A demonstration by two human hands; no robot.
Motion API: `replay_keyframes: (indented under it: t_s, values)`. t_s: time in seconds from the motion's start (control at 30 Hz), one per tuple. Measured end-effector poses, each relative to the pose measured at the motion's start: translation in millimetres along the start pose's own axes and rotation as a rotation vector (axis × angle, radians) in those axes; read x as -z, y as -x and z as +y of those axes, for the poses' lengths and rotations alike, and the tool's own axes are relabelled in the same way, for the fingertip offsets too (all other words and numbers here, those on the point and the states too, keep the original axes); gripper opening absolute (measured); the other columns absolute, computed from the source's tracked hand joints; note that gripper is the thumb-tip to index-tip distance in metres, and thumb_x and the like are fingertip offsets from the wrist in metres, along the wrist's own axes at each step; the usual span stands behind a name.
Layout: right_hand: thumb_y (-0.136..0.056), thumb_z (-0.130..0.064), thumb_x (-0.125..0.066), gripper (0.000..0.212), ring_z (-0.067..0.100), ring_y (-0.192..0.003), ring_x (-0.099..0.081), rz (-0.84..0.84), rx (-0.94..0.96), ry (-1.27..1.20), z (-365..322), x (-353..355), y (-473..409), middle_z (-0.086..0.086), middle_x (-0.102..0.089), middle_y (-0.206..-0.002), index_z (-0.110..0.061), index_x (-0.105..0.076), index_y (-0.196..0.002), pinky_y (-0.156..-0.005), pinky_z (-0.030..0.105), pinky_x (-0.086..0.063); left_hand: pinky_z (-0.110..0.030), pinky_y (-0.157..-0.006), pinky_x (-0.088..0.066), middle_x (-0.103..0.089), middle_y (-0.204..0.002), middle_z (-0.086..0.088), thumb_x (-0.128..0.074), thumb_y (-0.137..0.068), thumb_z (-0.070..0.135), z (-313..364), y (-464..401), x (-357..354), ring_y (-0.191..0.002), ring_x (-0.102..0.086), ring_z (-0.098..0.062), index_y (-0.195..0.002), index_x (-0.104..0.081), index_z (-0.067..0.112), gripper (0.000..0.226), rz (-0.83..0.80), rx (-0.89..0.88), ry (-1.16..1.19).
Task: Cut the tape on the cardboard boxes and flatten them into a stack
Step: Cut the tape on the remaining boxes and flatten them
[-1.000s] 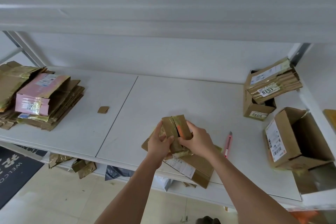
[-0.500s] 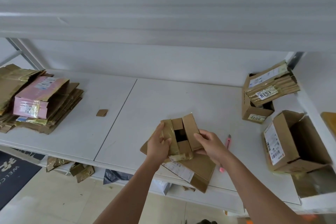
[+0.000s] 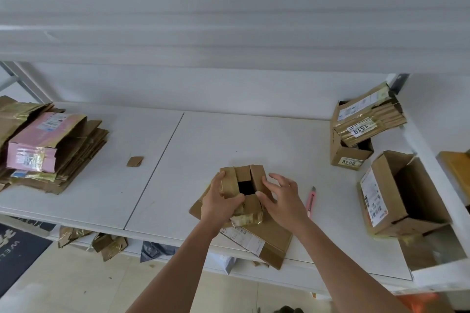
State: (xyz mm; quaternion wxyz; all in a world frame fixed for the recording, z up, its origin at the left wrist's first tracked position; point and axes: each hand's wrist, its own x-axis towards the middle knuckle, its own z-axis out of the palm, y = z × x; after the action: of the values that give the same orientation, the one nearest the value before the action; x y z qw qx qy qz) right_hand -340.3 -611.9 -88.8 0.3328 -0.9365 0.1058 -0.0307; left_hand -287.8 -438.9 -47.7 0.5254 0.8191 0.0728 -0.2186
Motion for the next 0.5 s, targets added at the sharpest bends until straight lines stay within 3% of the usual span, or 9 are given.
replay_keyframes:
  t_s: [0.07, 0.2, 0.3, 0.4, 0.5]
  values:
    - [-0.092, -0.062, -0.049, 0.07, 0.021, -0.139, -0.024, -0.056, -0.021, 0.06, -3.2, 2.2, -0.7, -0.008, -0.04, -0.15, -0.02, -0.045, -0.147, -0.109, 0.037, -0.04, -0.039, -0.064, -0.062, -0.068, -0.088, -0.006, -0.074, -0.082, 0.023, 0.9, 1.9, 2.5, -0.074, -0.067, -0.018, -0.139, -0.038, 0.045, 0.07, -0.014, 0.001, 0.022]
    - [-0.095, -0.05, -0.057, 0.062, 0.022, -0.13, -0.047, -0.11, -0.075, -0.064, -12.7, -2.0, -4.8, -0.001, -0.057, -0.138, -0.014, -0.048, -0.145, -0.101, 0.039, -0.047, -0.044, -0.067, -0.062, -0.067, -0.1, -0.009, -0.064, -0.089, 0.018, 3.7, 0.4, 11.8, -0.085, -0.07, -0.025, -0.133, -0.04, 0.041, 0.055, -0.104, 0.033, 0.101]
    - [-0.101, -0.036, -0.052, 0.053, 0.021, -0.126, -0.055, -0.14, -0.145, -0.154, -14.0, 1.1, -5.5, 0.004, -0.056, -0.141, -0.014, -0.044, -0.148, -0.1, 0.032, -0.048, -0.047, -0.069, -0.061, -0.066, -0.111, -0.015, -0.048, -0.095, 0.007, -3.9, -0.8, 20.5, -0.092, -0.07, -0.032, -0.132, -0.05, 0.019, 0.038, -0.127, 0.101, 0.339]
    - [-0.101, -0.032, -0.052, 0.054, 0.022, -0.132, -0.051, -0.202, -0.205, -0.317, -15.9, 3.3, -4.4, 0.002, -0.047, -0.149, -0.017, -0.037, -0.151, -0.105, 0.031, -0.043, -0.04, -0.068, -0.059, -0.068, -0.106, -0.016, -0.039, -0.097, -0.002, -14.9, 4.2, 27.3, -0.098, -0.068, -0.035, -0.127, -0.058, 0.007, 0.037, -0.132, 0.136, 0.465]
    - [-0.101, -0.027, -0.054, 0.049, 0.02, -0.124, -0.056, -0.175, -0.21, -0.299, -20.2, 2.8, -3.9, 0.002, -0.054, -0.141, -0.014, -0.043, -0.147, -0.09, 0.02, -0.045, -0.033, -0.055, -0.055, -0.068, -0.096, -0.016, -0.034, -0.097, -0.007, -9.9, 11.2, 32.5, -0.084, -0.068, -0.032, -0.122, -0.061, 0.002, 0.038, -0.159, 0.13, 0.471]
